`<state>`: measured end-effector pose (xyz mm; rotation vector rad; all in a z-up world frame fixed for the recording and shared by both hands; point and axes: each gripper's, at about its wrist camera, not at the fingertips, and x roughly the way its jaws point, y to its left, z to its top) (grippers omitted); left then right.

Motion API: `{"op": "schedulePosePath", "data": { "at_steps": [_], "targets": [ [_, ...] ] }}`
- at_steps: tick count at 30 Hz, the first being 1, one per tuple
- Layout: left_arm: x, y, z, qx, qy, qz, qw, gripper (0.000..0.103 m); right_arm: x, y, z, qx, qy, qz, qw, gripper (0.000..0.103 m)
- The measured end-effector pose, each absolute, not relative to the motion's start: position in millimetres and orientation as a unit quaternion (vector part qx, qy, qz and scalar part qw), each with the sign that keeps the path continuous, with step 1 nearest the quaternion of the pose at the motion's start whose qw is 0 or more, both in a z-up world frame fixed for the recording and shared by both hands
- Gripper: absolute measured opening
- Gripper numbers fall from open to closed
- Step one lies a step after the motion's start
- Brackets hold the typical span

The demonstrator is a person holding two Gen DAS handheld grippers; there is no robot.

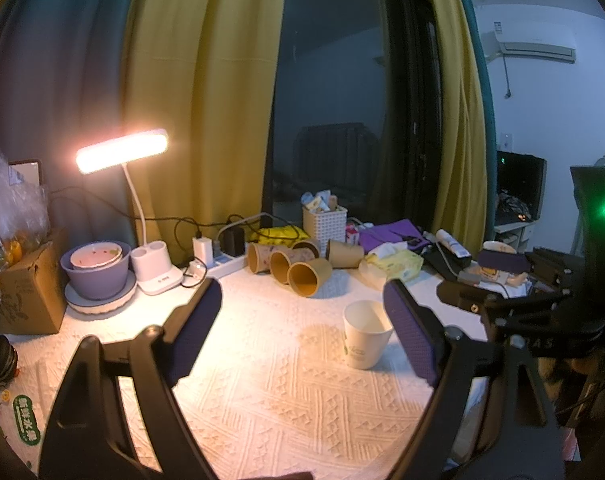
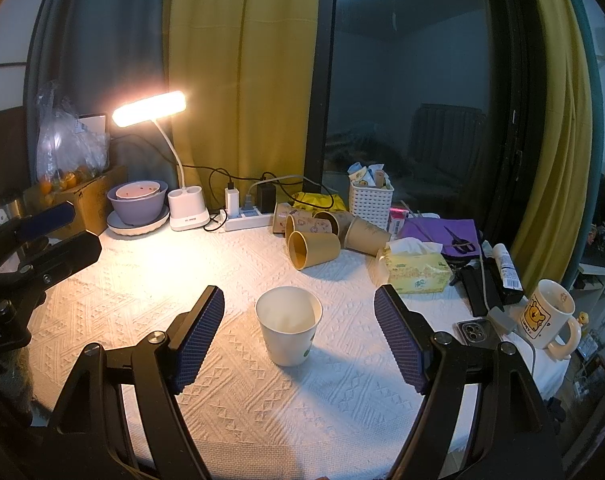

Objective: Flip cup upright

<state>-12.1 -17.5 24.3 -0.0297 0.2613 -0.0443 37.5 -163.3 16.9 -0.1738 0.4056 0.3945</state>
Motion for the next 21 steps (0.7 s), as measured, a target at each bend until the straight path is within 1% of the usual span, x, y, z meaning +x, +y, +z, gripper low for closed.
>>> {"op": "schedulePosePath", "data": {
  "at_steps": [14, 21],
  "targets": [
    [-9.1, -18.4, 19.0, -0.018, 0.132, -0.023, 0.991, 0.084, 38.2, -162.7, 14.4, -0.087, 0.2, 0.195, 0.956, 0.08],
    [5.0, -20.8, 4.2, -0.027, 0.155, -0.034, 0.987, 0.084, 47.6, -163.5, 8.7, -0.093, 0.21, 0.199, 0.953, 0.08]
  ]
}}
